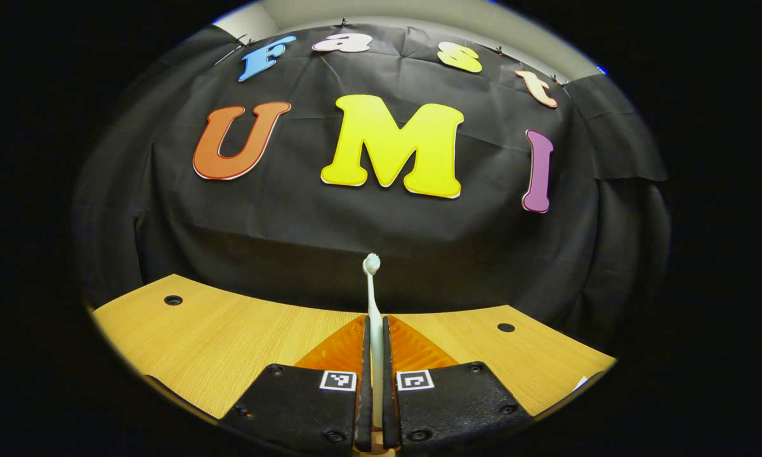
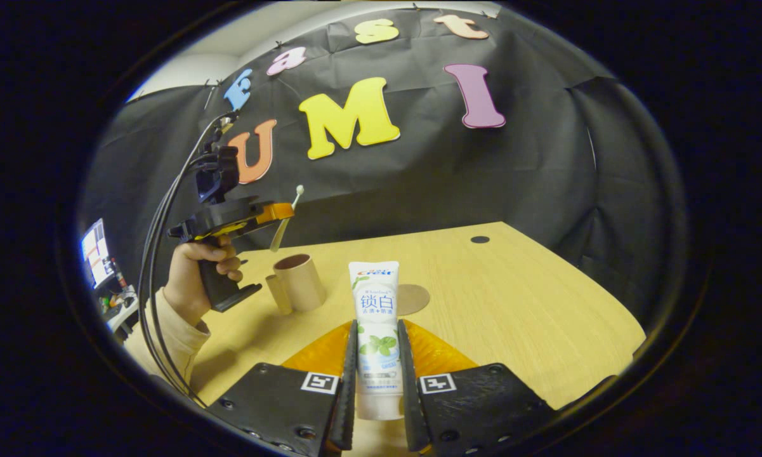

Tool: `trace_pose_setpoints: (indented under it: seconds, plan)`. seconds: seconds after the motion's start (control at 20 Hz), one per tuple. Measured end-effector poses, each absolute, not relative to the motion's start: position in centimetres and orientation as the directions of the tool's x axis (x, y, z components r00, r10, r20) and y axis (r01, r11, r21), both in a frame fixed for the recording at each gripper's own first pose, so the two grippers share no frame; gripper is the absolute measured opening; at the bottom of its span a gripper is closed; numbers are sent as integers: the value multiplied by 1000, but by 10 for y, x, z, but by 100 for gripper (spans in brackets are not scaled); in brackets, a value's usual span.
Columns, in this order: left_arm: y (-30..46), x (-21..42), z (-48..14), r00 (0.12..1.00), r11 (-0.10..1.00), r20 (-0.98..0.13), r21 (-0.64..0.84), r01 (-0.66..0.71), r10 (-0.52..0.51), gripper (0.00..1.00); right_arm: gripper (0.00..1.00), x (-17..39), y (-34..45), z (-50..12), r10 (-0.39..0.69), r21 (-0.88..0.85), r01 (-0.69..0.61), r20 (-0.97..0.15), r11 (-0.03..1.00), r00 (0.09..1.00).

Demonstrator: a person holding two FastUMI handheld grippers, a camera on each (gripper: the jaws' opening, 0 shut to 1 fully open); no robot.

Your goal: Put the toothbrush and toothpaste on the desktop into the cup, then pick up the cup and place it on the coaster on the desktop.

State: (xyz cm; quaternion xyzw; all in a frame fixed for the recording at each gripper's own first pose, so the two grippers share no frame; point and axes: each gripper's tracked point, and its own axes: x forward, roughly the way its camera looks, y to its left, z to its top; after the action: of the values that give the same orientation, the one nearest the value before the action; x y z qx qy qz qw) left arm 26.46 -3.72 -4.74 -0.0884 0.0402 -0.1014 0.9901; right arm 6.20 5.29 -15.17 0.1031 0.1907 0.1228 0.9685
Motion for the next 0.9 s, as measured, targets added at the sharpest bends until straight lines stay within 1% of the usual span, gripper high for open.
trace_pose_setpoints:
  seconds: [0.15,0.2,0.25,0.4,0.45,0.5,0.6,0.7,0.75,0.8,0.85,0.9]
  plan:
    - [-34,264,-53,977,967,-76,-178,181,-197,10,32,61,57,-155,286,248,-207,-346,946,894]
    - [-35,264,-54,977,967,-80,-180,182,-198,11,34,61,58,-155,288,249,-209,-348,946,892]
    - [-34,264,-54,977,968,-84,-177,178,-195,11,32,61,58,-156,288,246,-210,-349,946,892]
    - [-36,264,-52,976,966,-80,-178,187,-203,13,32,60,58,-155,288,244,-211,-348,947,892]
    - [-34,264,-53,976,967,-80,-179,184,-201,12,32,60,58,-156,288,243,-211,-349,947,892]
    - [-36,262,-55,975,966,-84,-180,187,-205,11,32,60,58,-156,288,242,-211,-352,947,891]
    - [-35,259,-59,972,967,-108,-176,186,-207,12,32,60,58,-155,291,241,-215,-347,946,892]
    - [-30,250,-66,971,978,-157,-141,156,-178,58,32,64,62,-150,293,235,-221,-343,947,892]
    - [-30,244,-64,970,978,-157,-125,168,-186,81,34,66,65,-147,299,237,-227,-339,945,892]
    - [-28,236,-60,973,979,-144,-115,166,-182,87,32,70,69,-141,307,242,-234,-330,942,893]
    - [-25,229,-54,976,980,-125,-109,164,-177,93,34,75,75,-132,315,245,-243,-317,938,895]
    - [-21,221,-50,978,980,-113,-110,165,-177,97,32,84,81,-123,318,242,-251,-299,937,900]
